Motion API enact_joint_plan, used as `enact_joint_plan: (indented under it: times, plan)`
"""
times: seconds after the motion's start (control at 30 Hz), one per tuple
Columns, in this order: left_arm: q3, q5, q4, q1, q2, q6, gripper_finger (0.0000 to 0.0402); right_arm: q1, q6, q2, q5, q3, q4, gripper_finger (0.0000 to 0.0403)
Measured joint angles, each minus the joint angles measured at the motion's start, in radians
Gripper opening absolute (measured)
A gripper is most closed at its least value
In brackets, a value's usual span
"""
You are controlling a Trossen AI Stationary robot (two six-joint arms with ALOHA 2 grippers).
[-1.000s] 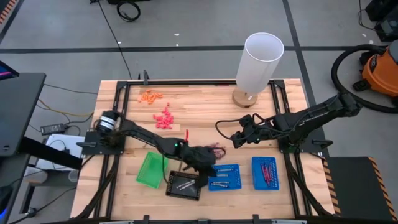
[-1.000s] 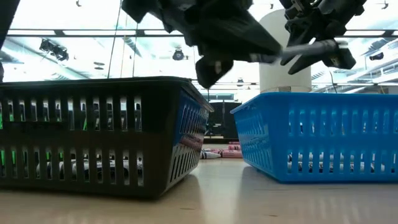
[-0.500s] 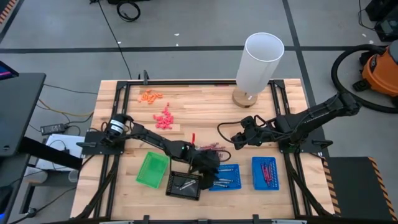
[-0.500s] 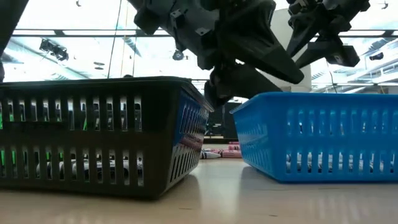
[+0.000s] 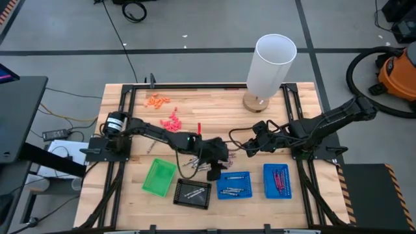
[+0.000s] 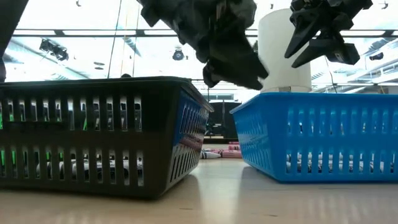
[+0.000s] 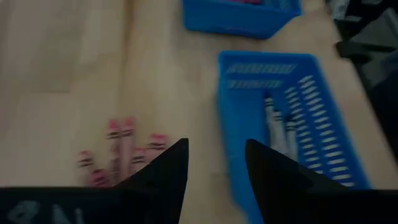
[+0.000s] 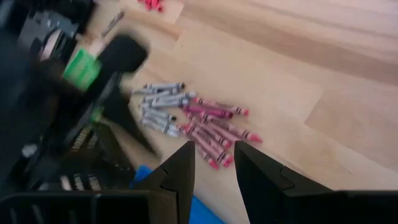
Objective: Sort crayons
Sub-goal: Put the red crayon into the right blue basket
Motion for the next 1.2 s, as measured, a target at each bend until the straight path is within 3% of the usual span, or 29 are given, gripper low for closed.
enact_joint_plan:
  times: [0.43, 0.63, 0.83, 1.2]
  plan:
    - [0.000, 0.056, -0.024, 0.213, 0.000, 0.141, 0.0151, 0.030, -0.073, -0.027, -0.040, 0.000, -0.033, 0.0121]
    - [0.000, 0.127, -0.010, 0.325, 0.000, 0.170, 0.0150, 0.029, -0.092, -0.026, 0.012, -0.001, -0.056, 0.0121]
    - [0.000, 0.128, 0.036, 0.428, 0.000, 0.169, 0.0150, 0.009, -0.109, -0.026, 0.025, -0.001, -0.041, 0.0121]
    - [-0.003, 0.181, 0.071, 0.518, 0.035, 0.223, 0.0150, -0.044, -0.164, -0.009, 0.017, -0.001, 0.044, 0.0121]
